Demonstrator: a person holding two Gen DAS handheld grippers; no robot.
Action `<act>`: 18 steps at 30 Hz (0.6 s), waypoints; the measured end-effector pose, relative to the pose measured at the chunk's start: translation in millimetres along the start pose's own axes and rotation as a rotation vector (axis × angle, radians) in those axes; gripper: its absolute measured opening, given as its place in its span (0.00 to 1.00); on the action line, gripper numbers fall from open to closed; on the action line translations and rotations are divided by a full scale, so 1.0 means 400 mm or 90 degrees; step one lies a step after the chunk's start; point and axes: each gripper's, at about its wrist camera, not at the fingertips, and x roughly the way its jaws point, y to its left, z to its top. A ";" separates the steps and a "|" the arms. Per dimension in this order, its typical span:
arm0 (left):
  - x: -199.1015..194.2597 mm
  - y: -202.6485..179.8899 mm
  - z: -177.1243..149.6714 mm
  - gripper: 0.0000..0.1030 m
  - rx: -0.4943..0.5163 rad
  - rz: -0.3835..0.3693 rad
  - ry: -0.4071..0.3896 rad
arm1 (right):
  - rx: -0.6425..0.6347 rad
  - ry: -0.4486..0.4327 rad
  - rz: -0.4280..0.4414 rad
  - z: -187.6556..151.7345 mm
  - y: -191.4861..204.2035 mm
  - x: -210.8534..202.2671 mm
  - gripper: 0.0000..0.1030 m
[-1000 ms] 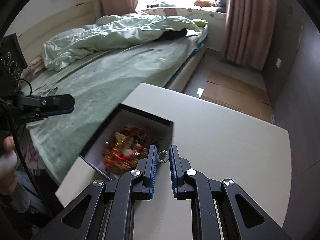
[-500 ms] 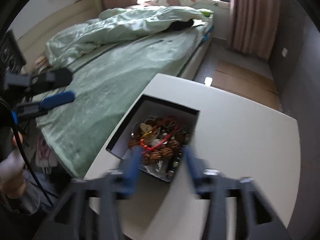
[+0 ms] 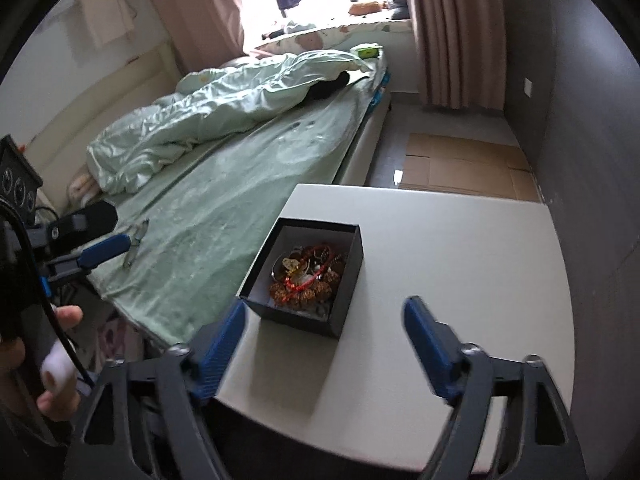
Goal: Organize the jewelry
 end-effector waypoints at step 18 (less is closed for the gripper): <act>-0.162 -0.140 -0.150 1.00 0.144 0.074 -0.034 | 0.082 -0.078 -0.035 -0.159 -0.005 -0.224 0.96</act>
